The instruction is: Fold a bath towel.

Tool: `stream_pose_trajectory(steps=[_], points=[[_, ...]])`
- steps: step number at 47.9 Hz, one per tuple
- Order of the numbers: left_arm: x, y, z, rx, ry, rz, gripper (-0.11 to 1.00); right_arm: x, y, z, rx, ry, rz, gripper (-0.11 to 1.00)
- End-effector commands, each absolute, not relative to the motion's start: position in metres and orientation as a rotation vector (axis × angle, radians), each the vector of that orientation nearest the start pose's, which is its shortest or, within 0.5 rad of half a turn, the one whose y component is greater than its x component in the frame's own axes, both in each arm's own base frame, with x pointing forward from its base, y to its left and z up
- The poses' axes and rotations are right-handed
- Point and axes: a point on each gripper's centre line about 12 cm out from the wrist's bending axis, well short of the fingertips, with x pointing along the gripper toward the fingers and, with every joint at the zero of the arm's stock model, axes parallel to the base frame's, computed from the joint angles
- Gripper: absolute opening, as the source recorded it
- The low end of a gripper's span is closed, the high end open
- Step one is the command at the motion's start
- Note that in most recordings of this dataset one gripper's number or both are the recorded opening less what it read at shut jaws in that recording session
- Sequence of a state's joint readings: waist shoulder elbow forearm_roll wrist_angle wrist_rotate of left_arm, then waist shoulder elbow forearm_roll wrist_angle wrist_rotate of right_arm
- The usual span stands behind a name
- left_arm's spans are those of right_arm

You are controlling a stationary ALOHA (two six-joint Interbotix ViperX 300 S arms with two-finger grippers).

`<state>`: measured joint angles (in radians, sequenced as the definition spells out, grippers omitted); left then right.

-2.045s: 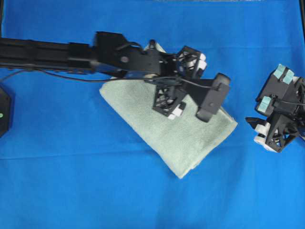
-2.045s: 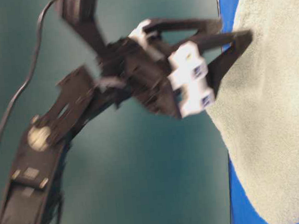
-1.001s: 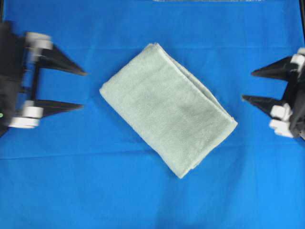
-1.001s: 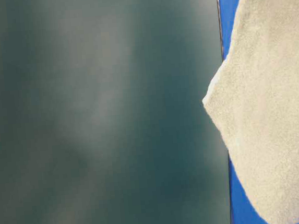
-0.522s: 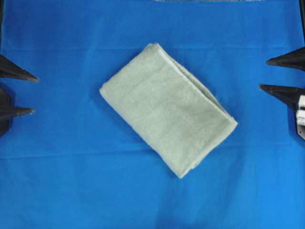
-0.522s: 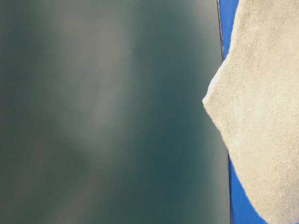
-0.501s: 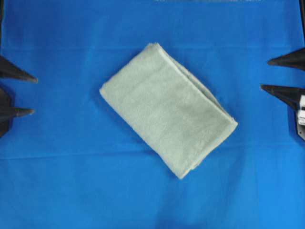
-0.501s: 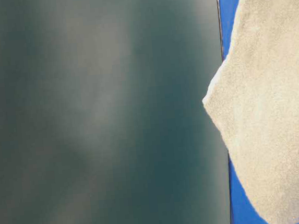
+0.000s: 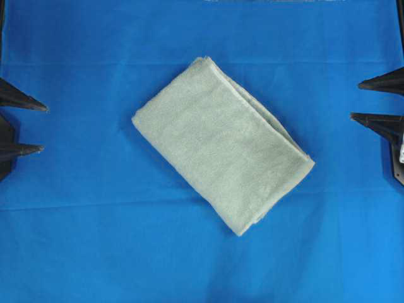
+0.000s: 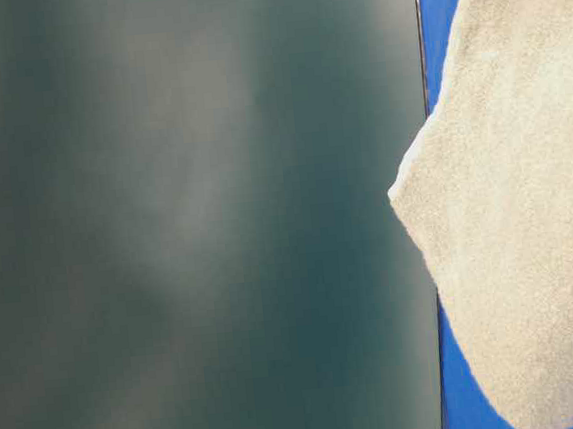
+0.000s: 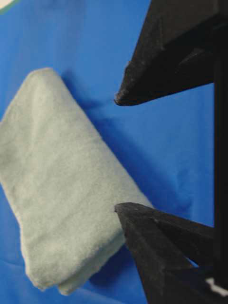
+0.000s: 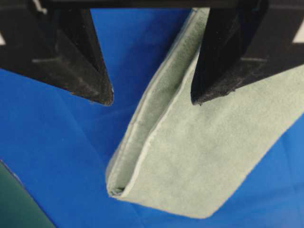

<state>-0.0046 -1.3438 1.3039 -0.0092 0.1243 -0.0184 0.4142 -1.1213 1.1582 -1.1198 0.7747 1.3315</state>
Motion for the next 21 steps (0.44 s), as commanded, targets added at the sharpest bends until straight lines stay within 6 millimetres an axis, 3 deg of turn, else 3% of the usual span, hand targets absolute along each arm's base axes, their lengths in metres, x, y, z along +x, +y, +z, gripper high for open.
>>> stream_pose_trajectory(steps=[1, 21], points=[[0.1408, -0.0010, 0.2582, -0.027, 0.078, -0.006, 0.79, 0.1588, -0.0117, 0.2644, 0.117, 0.317, -0.322, 0.66], [0.1407, -0.0010, 0.2578, -0.029, 0.081, -0.006, 0.79, 0.1593, -0.0107, 0.2653, 0.119, 0.313, -0.313, 0.66]])
